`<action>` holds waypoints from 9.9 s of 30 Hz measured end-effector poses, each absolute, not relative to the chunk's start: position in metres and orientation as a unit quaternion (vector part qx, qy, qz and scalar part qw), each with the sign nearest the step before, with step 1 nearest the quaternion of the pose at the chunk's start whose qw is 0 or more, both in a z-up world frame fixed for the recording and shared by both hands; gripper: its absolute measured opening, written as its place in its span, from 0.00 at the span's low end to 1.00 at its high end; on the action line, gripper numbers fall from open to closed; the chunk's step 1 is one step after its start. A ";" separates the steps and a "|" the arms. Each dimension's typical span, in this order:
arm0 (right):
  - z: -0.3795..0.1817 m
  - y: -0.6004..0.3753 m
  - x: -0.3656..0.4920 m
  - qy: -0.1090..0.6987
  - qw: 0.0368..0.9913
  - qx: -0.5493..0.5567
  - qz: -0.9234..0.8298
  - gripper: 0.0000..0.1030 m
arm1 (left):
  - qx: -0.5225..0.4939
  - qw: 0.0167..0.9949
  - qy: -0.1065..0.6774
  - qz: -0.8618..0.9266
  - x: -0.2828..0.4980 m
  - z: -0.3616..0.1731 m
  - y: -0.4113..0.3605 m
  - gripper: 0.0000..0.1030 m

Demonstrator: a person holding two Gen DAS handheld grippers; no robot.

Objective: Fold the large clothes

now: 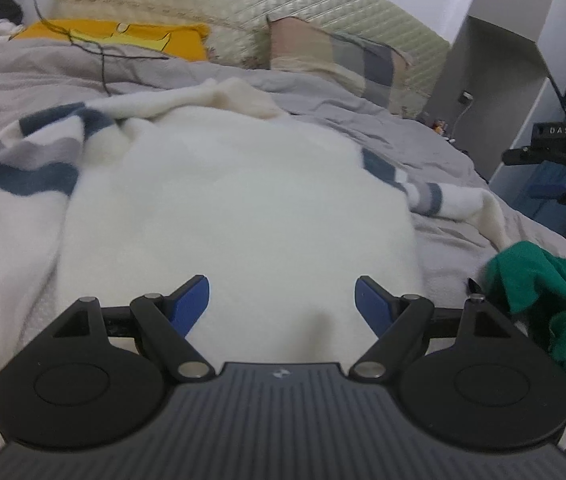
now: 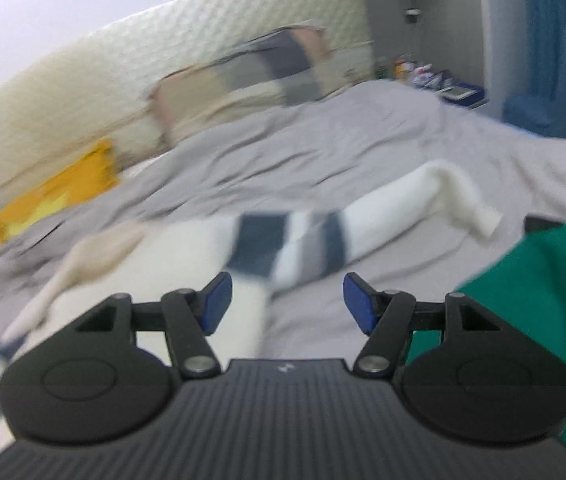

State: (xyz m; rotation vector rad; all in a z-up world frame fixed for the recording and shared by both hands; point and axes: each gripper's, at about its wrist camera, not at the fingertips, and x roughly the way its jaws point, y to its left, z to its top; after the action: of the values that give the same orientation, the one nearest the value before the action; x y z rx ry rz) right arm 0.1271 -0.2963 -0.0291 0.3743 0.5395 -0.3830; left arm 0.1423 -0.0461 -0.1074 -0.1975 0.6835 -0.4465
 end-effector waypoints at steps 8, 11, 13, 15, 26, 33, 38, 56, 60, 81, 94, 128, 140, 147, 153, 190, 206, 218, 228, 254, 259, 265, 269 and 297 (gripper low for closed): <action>-0.051 -0.236 0.042 0.226 0.930 0.252 -0.145 0.62 | -0.086 0.909 0.329 -0.240 0.115 -0.103 -0.052 0.81; -0.069 -0.238 0.027 0.240 0.921 0.270 -0.145 0.62 | -0.083 0.903 0.337 -0.253 0.106 -0.106 -0.056 0.81; -0.075 -0.242 0.024 0.250 0.916 0.280 -0.146 0.62 | -0.075 0.897 0.346 -0.264 0.103 -0.108 -0.062 0.81; -0.077 -0.252 0.024 0.251 0.908 0.295 -0.156 0.62 | -0.060 0.894 0.351 -0.272 0.101 -0.111 -0.069 0.80; -0.088 -0.262 0.016 0.240 0.900 0.338 -0.134 0.64 | 0.083 0.889 0.348 -0.284 0.088 -0.140 -0.121 0.80; -0.101 -0.276 0.020 0.247 0.887 0.366 -0.136 0.64 | 0.201 0.893 0.309 -0.258 0.077 -0.158 -0.153 0.78; -0.111 -0.286 0.022 0.258 0.869 0.398 -0.141 0.64 | 0.271 0.886 0.283 -0.249 0.069 -0.166 -0.172 0.65; -0.135 -0.270 0.042 0.298 0.847 0.436 -0.057 0.64 | -0.076 0.939 0.290 -0.171 0.150 -0.084 -0.042 0.20; -0.145 -0.249 0.060 0.311 0.837 0.450 0.006 0.64 | -0.149 0.926 0.323 -0.128 0.191 -0.098 -0.008 0.19; -0.190 -0.193 0.154 0.306 0.783 0.530 0.111 0.30 | -0.303 0.878 0.369 -0.030 0.220 -0.146 0.062 0.04; -0.056 -0.262 0.074 0.230 0.905 0.358 -0.025 0.11 | -0.284 0.881 0.331 -0.185 0.186 -0.111 0.028 0.05; -0.137 -0.317 0.039 0.315 0.831 0.434 -0.151 0.09 | -0.306 0.814 0.482 -0.109 0.115 -0.150 0.027 0.54; -0.132 -0.312 0.034 0.308 0.838 0.421 -0.159 0.09 | -0.329 0.801 0.487 -0.115 0.111 -0.159 0.024 0.42; -0.115 -0.306 0.019 0.281 0.858 0.401 -0.156 0.08 | -0.329 0.830 0.422 -0.157 0.093 -0.114 0.036 0.12; -0.102 -0.284 0.012 0.287 0.872 0.354 -0.176 0.08 | -0.279 0.866 0.386 -0.152 0.065 -0.077 0.040 0.12; -0.099 -0.230 0.044 0.312 0.914 0.255 -0.038 0.73 | -0.310 0.853 0.419 0.040 0.119 -0.039 0.279 0.67; -0.122 -0.224 0.057 0.351 0.890 0.283 -0.071 0.80 | -0.269 0.845 0.421 -0.192 0.118 -0.070 0.310 0.70; -0.126 -0.209 0.066 0.372 0.891 0.248 -0.080 0.82 | -0.113 0.849 0.455 -0.244 0.147 -0.093 0.264 0.31; -0.124 -0.190 0.083 0.378 0.897 0.209 -0.092 0.85 | -0.122 0.901 0.402 -0.105 0.185 -0.014 0.312 0.07; -0.139 -0.150 0.180 0.298 0.949 0.091 -0.051 0.84 | -0.067 0.894 0.372 0.242 0.513 -0.077 0.437 0.07; -0.141 -0.146 0.186 0.303 0.948 0.090 -0.044 0.84 | -0.092 0.893 0.370 0.238 0.501 -0.086 0.435 0.10; -0.135 -0.151 0.175 0.310 0.945 0.105 -0.023 0.82 | -0.142 0.896 0.364 0.213 0.455 -0.039 0.406 0.41; -0.126 -0.152 0.160 0.311 0.944 0.109 -0.010 0.82 | -0.117 0.917 0.342 0.171 0.416 0.007 0.360 0.53; -0.059 -0.192 0.029 0.237 0.960 0.147 0.004 1.00 | -0.075 0.911 0.391 -0.105 0.106 0.019 0.016 0.56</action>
State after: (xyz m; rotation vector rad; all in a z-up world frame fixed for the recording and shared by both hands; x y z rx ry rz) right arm 0.0293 -0.1923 -0.0591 0.2970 0.4807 0.0084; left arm 0.1059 0.0157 0.0189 -0.1555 0.8054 -0.2173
